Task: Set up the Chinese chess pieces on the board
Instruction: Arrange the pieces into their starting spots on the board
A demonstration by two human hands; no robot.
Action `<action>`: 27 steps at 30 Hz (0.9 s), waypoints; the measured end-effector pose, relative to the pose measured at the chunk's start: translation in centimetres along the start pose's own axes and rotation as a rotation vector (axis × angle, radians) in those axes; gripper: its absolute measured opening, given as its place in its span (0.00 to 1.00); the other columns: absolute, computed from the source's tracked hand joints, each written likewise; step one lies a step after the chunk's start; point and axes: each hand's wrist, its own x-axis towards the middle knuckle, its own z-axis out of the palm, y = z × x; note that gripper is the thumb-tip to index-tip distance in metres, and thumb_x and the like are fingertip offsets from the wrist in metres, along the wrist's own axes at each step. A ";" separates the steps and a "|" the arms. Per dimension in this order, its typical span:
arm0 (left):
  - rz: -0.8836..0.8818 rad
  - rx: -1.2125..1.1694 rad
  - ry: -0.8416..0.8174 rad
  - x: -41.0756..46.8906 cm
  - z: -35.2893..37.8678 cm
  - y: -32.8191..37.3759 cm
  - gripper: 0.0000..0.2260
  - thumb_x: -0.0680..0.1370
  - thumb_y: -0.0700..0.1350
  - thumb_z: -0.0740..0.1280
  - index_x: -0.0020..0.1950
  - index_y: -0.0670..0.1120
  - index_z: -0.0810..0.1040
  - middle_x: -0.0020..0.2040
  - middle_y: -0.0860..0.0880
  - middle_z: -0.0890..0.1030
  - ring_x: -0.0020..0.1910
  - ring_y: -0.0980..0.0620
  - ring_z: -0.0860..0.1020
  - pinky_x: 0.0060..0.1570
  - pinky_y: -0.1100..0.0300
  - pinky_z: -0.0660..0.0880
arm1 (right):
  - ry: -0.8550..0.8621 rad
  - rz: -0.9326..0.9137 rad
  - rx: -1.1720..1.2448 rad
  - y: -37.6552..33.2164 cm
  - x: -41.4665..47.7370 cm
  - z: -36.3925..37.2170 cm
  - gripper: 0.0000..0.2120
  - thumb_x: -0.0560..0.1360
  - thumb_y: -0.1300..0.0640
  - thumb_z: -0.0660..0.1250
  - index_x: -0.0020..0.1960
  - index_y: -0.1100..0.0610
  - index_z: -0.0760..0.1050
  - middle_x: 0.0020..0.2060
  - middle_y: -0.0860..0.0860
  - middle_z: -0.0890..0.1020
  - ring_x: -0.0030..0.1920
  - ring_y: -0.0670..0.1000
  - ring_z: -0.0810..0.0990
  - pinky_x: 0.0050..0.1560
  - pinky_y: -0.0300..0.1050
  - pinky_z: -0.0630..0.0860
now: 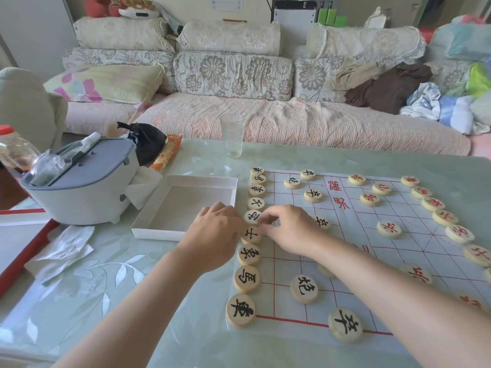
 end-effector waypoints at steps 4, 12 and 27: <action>-0.044 0.012 0.047 1.2 -0.1 -0.2 0.14 0.78 0.45 0.59 0.60 0.57 0.79 0.59 0.59 0.76 0.60 0.53 0.69 0.56 0.61 0.63 | 0.074 0.001 -0.011 0.2 1.3 -1.2 0.06 0.77 0.50 0.68 0.53 0.43 0.80 0.48 0.39 0.82 0.48 0.46 0.80 0.51 0.46 0.77; -0.022 0.046 -0.021 3.6 1.2 -0.4 0.18 0.77 0.45 0.54 0.59 0.56 0.79 0.59 0.60 0.78 0.64 0.55 0.68 0.64 0.59 0.55 | 0.016 0.069 -0.037 0.2 3.4 -0.1 0.09 0.71 0.42 0.72 0.50 0.43 0.80 0.45 0.40 0.82 0.48 0.45 0.80 0.46 0.43 0.74; -0.002 0.143 0.011 4.7 1.7 -0.7 0.13 0.75 0.45 0.62 0.55 0.57 0.81 0.49 0.58 0.81 0.56 0.53 0.72 0.56 0.59 0.56 | -0.032 0.043 0.072 1.0 4.1 0.4 0.14 0.69 0.39 0.75 0.52 0.41 0.81 0.46 0.40 0.81 0.48 0.44 0.80 0.52 0.44 0.77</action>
